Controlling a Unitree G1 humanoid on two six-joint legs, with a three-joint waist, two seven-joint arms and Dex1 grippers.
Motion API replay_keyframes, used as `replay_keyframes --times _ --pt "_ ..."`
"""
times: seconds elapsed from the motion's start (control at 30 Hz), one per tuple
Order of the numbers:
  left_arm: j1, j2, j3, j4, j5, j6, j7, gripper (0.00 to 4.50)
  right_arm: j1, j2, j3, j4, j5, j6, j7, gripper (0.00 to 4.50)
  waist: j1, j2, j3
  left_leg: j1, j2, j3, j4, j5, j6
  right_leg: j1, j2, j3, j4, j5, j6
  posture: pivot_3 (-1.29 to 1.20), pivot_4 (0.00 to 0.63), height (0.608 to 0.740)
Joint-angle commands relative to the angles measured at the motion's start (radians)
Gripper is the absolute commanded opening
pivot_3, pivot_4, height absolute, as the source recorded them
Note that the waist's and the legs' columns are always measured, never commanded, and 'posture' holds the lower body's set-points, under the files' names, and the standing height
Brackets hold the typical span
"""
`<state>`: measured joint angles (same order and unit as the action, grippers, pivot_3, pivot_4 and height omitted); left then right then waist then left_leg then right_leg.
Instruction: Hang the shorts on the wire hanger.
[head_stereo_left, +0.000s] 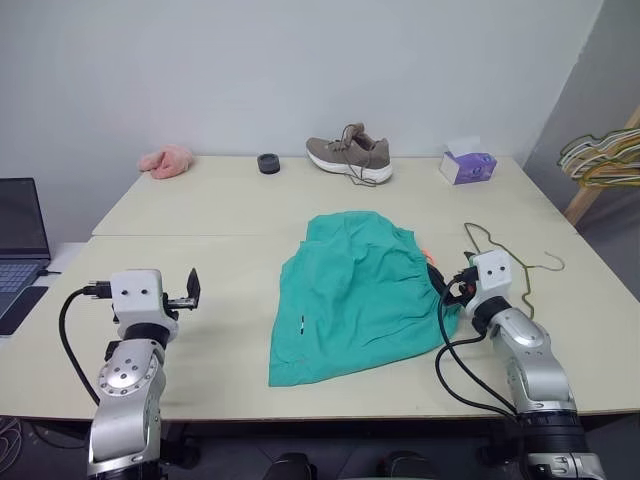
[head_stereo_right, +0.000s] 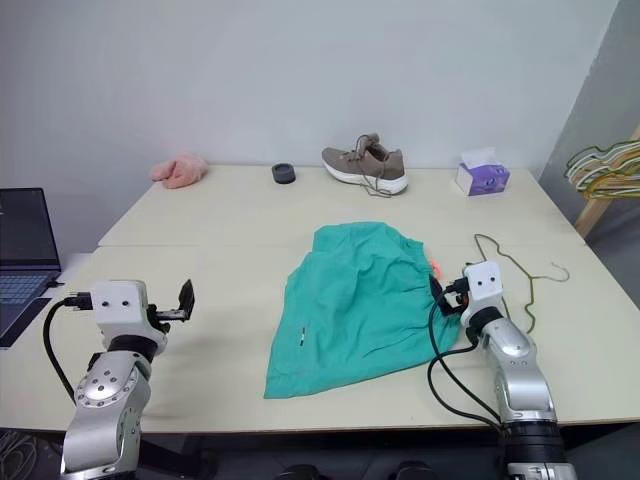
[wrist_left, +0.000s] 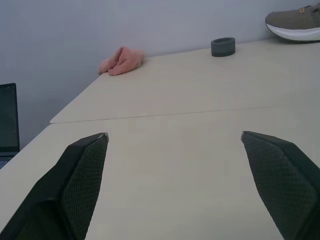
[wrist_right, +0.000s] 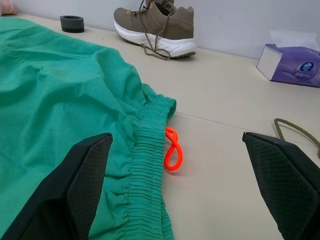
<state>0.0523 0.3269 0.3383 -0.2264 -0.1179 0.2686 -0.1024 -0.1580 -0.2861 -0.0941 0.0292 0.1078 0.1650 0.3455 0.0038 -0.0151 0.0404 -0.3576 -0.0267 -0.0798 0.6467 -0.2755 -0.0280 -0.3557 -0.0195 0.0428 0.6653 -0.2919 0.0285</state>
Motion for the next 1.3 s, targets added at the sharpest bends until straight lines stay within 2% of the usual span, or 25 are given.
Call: replay_keyframes --times 0.03,0.57,0.97,1.07,1.13,1.23,1.3 --pt "-0.017 0.005 0.002 -0.025 -0.011 -0.030 -0.016 4.50 -0.005 -0.005 0.002 -0.033 0.002 -0.019 0.000 4.46 0.000 0.000 0.000 0.000 0.000 0.000 0.000 0.000 0.000 0.000 0.000 0.000 0.000 0.000 0.000 0.04 0.000 0.740" --pt "-0.010 0.001 0.006 -0.015 -0.010 -0.034 -0.018 4.50 -0.002 -0.005 0.004 -0.036 0.001 -0.023 0.014 4.46 -0.001 0.000 0.000 0.000 0.000 0.000 0.000 0.000 0.000 0.000 0.000 0.000 0.000 0.000 0.000 0.04 0.000 0.740" --pt "0.017 0.004 -0.020 -0.083 -0.227 -0.054 -0.257 4.50 0.019 -0.011 -0.007 -0.066 0.006 -0.025 0.014 4.46 -0.007 0.000 0.000 0.000 0.000 0.001 0.000 0.000 0.000 0.000 0.000 0.001 0.000 0.000 0.000 -0.02 0.000 0.740" --pt "0.025 0.048 -0.083 -0.114 -0.269 0.000 -0.365 4.50 0.040 -0.032 -0.004 -0.107 0.038 -0.015 0.071 4.46 -0.008 0.000 0.000 0.000 0.000 0.002 0.000 0.000 0.000 0.000 0.001 0.001 0.000 0.000 0.000 -0.04 0.000 0.740" --pt "0.039 0.115 -0.156 -0.151 -0.319 0.078 -0.483 4.50 0.063 -0.072 0.008 -0.165 0.093 0.028 0.166 4.46 -0.011 0.001 0.001 0.000 0.000 0.002 0.000 0.000 0.000 0.000 0.001 0.001 -0.001 0.000 0.000 -0.06 0.000 0.740" --pt "0.050 0.243 -0.247 -0.193 -0.395 0.194 -0.658 4.50 0.116 -0.191 0.052 -0.290 0.177 0.114 0.348 4.46 -0.026 0.004 0.002 0.000 0.000 0.003 0.000 0.000 0.000 0.000 0.002 0.001 -0.001 -0.001 -0.001 -0.09 0.000 0.740" --pt "0.045 0.339 -0.296 -0.192 -0.395 0.222 -0.764 4.50 0.157 -0.290 0.082 -0.377 0.227 0.171 0.462 4.46 -0.038 0.005 0.003 0.000 0.000 0.003 0.000 0.000 0.000 0.000 0.002 0.001 -0.001 -0.002 -0.001 -0.10 0.000 0.740"
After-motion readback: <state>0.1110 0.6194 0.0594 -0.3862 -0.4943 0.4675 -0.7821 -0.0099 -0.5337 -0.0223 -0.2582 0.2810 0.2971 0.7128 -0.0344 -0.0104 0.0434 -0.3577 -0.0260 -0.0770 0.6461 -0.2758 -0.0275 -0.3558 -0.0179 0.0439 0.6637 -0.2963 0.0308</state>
